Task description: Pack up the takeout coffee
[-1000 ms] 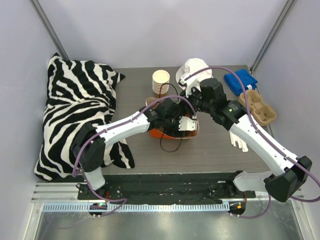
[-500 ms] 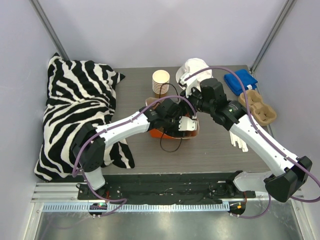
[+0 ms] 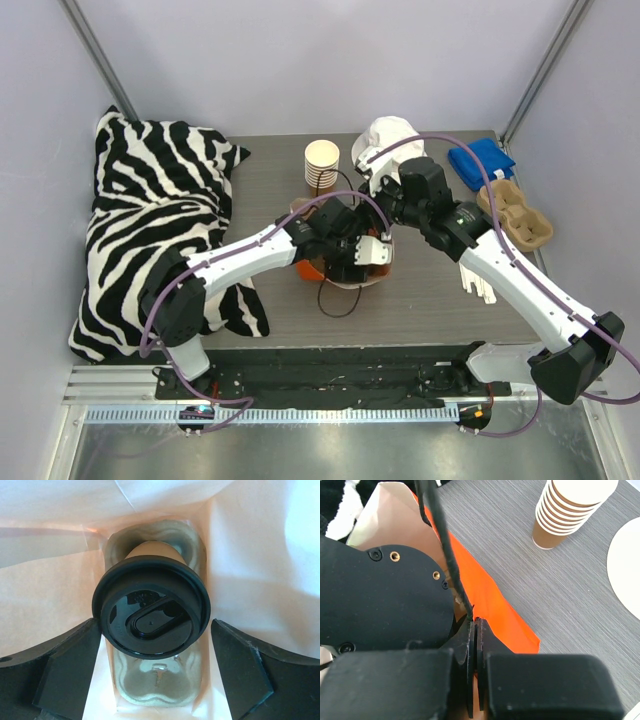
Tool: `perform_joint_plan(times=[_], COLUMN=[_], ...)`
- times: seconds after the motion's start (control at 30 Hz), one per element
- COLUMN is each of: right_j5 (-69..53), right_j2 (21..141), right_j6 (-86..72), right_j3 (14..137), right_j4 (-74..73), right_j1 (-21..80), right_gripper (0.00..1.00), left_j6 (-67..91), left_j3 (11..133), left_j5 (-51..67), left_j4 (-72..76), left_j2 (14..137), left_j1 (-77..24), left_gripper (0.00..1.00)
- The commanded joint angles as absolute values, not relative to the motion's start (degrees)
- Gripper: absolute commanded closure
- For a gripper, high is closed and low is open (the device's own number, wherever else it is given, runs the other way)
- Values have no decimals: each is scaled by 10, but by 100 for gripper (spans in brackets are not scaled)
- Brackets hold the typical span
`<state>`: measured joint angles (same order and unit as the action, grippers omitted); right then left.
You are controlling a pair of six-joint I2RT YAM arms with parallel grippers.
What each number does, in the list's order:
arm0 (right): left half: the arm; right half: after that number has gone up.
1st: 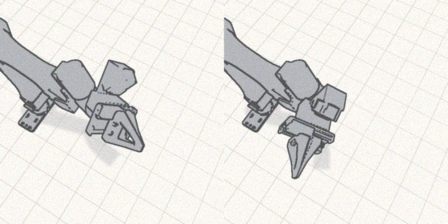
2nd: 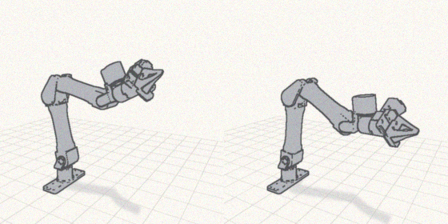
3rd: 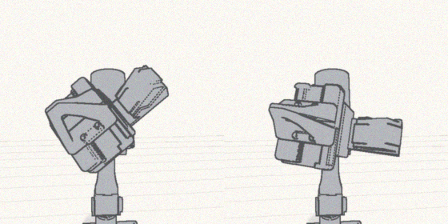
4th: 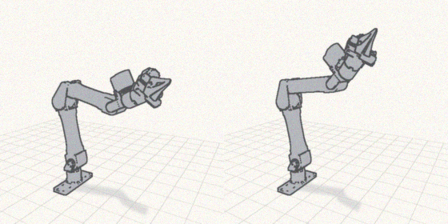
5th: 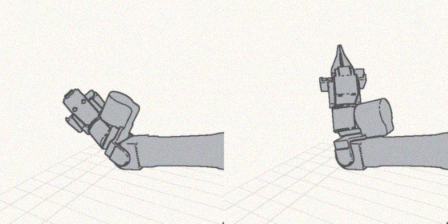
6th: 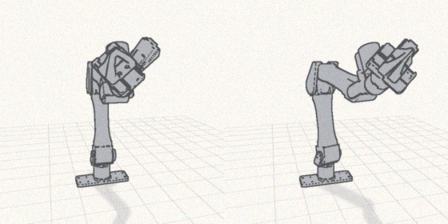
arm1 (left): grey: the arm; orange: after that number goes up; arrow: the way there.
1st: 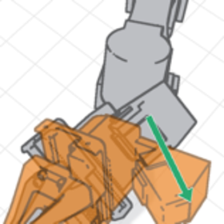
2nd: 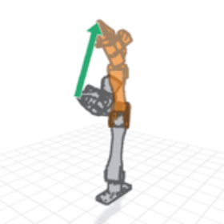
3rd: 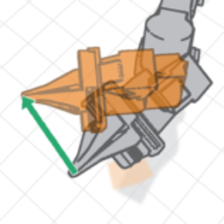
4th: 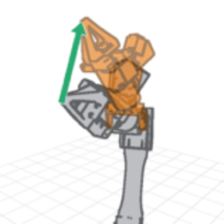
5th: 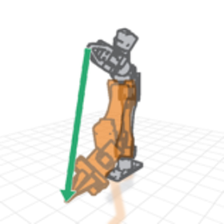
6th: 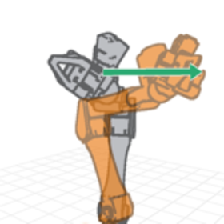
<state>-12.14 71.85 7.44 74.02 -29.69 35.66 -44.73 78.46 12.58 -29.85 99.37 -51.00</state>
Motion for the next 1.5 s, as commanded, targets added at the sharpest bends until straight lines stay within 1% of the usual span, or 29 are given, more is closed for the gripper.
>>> perform_joint_plan(times=[0.0, 0.33, 0.8, 1.17, 1.47], right_j5=[-163, -151, -134, -112, -117], right_j2=[698, 698, 673, 677, 687], right_j6=[69, 71, 102, 105, 91], right_j3=[737, 732, 701, 706, 719], right_j4=[-333, -331, -305, -301, -298], right_j1=[371, 370, 370, 369, 352], right_gripper=[99, 99, 99, 99, 99], left_j6=[-404, -389, -408, -435, -439], left_j3=[778, 776, 766, 729, 713], left_j5=[145, 155, 182, 181, 171], left_j4=[-297, -292, -309, -303, -282], left_j2=[965, 936, 915, 884, 873], left_j1=[-497, -497, -495, -492, -492], left_gripper=[4, 4, 3, 7, 7])
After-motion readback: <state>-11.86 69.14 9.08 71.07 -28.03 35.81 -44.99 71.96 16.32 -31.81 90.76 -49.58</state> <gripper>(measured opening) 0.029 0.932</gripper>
